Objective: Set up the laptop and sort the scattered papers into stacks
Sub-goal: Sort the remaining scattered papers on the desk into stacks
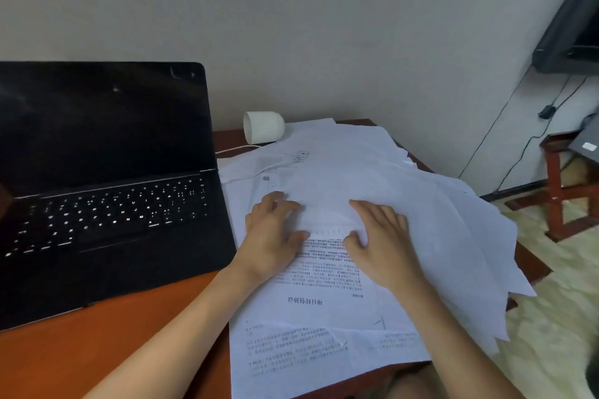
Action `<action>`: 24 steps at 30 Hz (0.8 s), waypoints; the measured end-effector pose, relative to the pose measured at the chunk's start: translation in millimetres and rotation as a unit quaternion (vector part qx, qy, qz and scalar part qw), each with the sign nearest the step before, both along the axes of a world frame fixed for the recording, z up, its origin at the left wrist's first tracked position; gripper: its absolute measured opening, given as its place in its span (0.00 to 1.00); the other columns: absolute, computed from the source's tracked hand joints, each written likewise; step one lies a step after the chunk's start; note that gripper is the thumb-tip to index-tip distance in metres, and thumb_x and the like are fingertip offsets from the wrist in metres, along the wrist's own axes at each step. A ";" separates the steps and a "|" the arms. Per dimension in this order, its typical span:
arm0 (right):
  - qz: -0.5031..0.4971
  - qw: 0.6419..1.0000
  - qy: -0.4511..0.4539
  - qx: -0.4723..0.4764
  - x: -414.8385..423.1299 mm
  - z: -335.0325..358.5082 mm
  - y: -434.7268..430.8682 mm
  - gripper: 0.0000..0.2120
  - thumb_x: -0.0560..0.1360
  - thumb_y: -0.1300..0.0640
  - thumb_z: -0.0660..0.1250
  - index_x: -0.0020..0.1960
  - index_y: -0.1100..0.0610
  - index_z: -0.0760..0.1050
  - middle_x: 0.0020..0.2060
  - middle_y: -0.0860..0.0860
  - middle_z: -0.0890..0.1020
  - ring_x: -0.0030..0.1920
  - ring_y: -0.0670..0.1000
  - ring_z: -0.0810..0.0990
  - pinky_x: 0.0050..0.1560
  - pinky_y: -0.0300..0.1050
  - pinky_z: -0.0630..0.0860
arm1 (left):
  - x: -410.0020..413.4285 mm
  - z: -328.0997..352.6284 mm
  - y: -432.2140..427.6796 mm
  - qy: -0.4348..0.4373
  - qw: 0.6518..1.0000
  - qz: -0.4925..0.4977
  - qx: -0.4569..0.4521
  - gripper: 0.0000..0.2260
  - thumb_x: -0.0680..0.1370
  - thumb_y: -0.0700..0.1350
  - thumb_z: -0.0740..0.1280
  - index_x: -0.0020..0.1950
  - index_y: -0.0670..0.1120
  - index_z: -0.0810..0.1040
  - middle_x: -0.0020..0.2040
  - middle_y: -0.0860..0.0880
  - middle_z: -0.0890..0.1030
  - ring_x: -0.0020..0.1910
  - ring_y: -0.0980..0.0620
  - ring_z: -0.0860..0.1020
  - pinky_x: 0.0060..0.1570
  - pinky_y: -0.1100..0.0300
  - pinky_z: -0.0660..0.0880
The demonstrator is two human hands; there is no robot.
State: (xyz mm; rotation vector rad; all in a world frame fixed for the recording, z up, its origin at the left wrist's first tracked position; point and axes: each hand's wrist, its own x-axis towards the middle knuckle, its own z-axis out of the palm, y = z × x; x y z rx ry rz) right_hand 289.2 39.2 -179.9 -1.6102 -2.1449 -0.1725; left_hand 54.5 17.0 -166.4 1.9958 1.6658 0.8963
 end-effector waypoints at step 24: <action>0.052 0.985 0.158 0.033 2.8 10.8 -7.4 0.21 0.69 0.52 0.57 0.58 0.46 0.79 0.47 0.37 0.82 0.49 0.43 0.79 0.60 0.47 0.67 | 25.5 48.9 29.2 -0.365 0.892 0.166 -0.209 0.15 0.80 0.34 0.64 0.62 0.49 0.68 0.48 0.51 0.77 0.44 0.53 0.77 0.40 0.62 0.74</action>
